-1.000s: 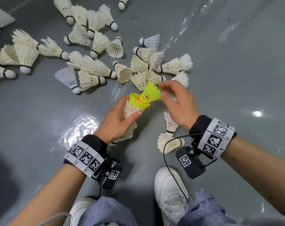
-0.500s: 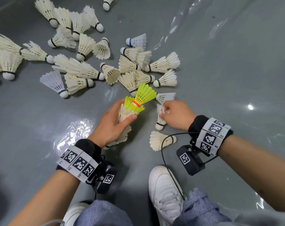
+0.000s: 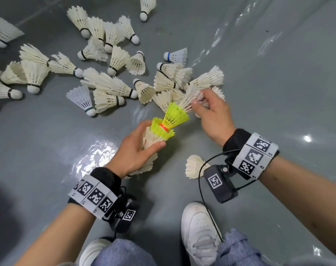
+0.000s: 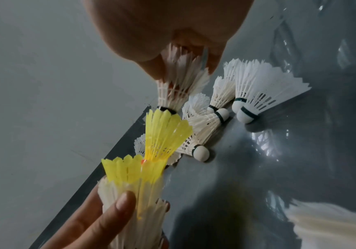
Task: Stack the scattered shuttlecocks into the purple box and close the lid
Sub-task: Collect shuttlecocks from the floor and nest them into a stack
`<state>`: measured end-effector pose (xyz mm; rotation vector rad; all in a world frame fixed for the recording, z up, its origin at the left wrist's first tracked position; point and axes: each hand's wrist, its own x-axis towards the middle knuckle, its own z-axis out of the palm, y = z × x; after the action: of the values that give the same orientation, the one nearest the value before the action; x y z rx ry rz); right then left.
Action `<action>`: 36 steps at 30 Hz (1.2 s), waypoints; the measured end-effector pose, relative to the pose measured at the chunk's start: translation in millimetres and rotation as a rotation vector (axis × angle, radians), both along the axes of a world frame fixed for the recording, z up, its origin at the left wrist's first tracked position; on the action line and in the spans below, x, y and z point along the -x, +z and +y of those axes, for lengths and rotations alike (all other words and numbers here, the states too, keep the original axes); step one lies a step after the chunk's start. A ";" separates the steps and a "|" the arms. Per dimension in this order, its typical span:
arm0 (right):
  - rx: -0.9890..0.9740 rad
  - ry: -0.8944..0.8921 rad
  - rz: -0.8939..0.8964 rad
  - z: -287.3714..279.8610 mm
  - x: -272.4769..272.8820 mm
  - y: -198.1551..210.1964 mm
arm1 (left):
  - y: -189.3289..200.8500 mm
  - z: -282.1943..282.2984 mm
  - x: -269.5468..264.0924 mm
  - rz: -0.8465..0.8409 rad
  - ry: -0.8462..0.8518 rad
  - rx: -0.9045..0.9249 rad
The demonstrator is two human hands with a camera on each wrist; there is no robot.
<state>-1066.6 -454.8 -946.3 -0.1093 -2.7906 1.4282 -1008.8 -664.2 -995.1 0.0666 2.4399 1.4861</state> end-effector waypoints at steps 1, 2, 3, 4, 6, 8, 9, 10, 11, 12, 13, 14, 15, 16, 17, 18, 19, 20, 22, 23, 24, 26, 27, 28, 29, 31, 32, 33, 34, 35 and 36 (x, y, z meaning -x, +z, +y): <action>0.022 0.043 -0.005 -3.4 -1.2 0.4 | 0.2 -1.0 0.1 -0.008 0.003 -0.006; 0.041 0.087 -0.005 -7.3 -2.7 1.9 | 0.4 -1.5 0.5 -0.016 0.010 -0.014; 0.052 0.134 -0.001 -11.9 -4.2 3.8 | 0.2 -1.9 1.0 -0.021 0.020 -0.025; 0.052 0.184 0.007 -16.6 -6.0 5.7 | 0.2 -2.3 1.5 -0.026 0.030 -0.038; 0.041 0.282 0.034 -26.3 -9.5 9.7 | 0.0 -2.5 2.1 -0.040 0.042 -0.067; 0.014 0.358 0.056 -34.6 -11.5 12.9 | -1.0 -2.8 2.2 -0.038 0.034 -0.104; -0.012 0.388 0.060 -37.7 -11.7 14.2 | -1.2 -2.8 2.0 -0.034 0.025 -0.115; -0.039 0.416 0.066 -40.2 -11.4 15.6 | -1.3 -2.8 1.6 -0.034 0.021 -0.116; -0.062 0.445 0.077 -41.7 -10.9 16.0 | -0.8 -2.5 1.2 -0.036 0.024 -0.111; -0.085 0.475 0.099 -42.2 -10.3 16.3 | -0.3 -2.3 0.8 -0.036 0.029 -0.101; -0.110 0.505 0.122 -42.5 -9.7 16.0 | -0.4 -2.1 0.4 -0.031 0.035 -0.094; -0.135 0.529 0.129 -42.8 -9.5 15.5 | -0.1 -1.8 0.1 -0.025 0.040 -0.096; -0.153 0.542 0.117 -43.5 -9.5 14.1 | -0.4 -1.7 -0.2 -0.019 0.048 -0.104; -0.161 0.550 0.106 -43.6 -9.9 11.5 | -0.3 -2.0 -0.5 -0.012 0.059 -0.118; -0.182 0.548 0.110 -43.4 -10.2 8.1 | -0.7 -2.4 -0.5 -0.004 0.069 -0.133; -0.230 0.540 0.132 -43.3 -10.8 5.3 | -0.7 -2.7 -0.7 0.000 0.077 -0.147; -0.293 0.534 0.150 -43.2 -11.5 2.9 | -1.4 -3.1 -0.8 0.003 0.083 -0.156; -0.332 0.533 0.156 -43.2 -12.0 1.6 | -1.8 -3.6 -0.8 0.007 0.087 -0.160; -0.319 0.529 0.147 -43.6 -12.2 2.8 | -3.3 -4.1 -0.6 0.012 0.095 -0.164; -0.285 0.511 0.155 -43.2 -12.1 3.5 | -4.5 -4.0 -0.2 0.015 0.102 -0.167; -0.244 0.479 0.177 -41.7 -11.5 4.0 | -5.0 -3.7 0.3 0.016 0.113 -0.172; -0.150 0.413 0.240 -37.7 -9.3 4.1 | -5.7 -3.5 2.0 0.016 0.141 -0.172; -0.098 0.389 0.259 -34.9 -7.9 2.5 | -5.4 -3.5 3.0 0.018 0.155 -0.169; -0.058 0.362 0.262 -31.9 -6.4 1.4 | -4.9 -3.9 4.0 0.021 0.167 -0.167; -0.038 0.318 0.248 -29.0 -5.2 -0.2 | -4.7 -4.4 5.1 0.024 0.173 -0.164; -0.078 0.169 0.174 -21.9 -2.6 -6.7 | -4.7 -5.6 6.8 0.023 0.175 -0.157; -0.136 0.084 0.108 -17.3 -1.2 -11.2 | -5.0 -6.2 7.3 0.024 0.175 -0.153; -0.210 -0.001 0.015 -11.7 0.0 -16.1 | -5.7 -6.4 7.3 0.025 0.174 -0.145; -0.286 -0.071 -0.097 -5.6 -0.1 -19.6 | -5.6 -5.9 6.9 0.029 0.173 -0.136; -0.345 -0.118 -0.208 0.8 -1.6 -21.6 | -6.0 -5.4 5.9 0.033 0.170 -0.126; -0.381 -0.137 -0.293 7.0 -4.2 -22.9 | -5.6 -4.7 4.8 0.037 0.166 -0.116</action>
<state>-1062.4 -447.8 -969.2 -0.5314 -3.1529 0.8940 -1013.6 -668.9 -1000.7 -0.0874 2.4366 1.7109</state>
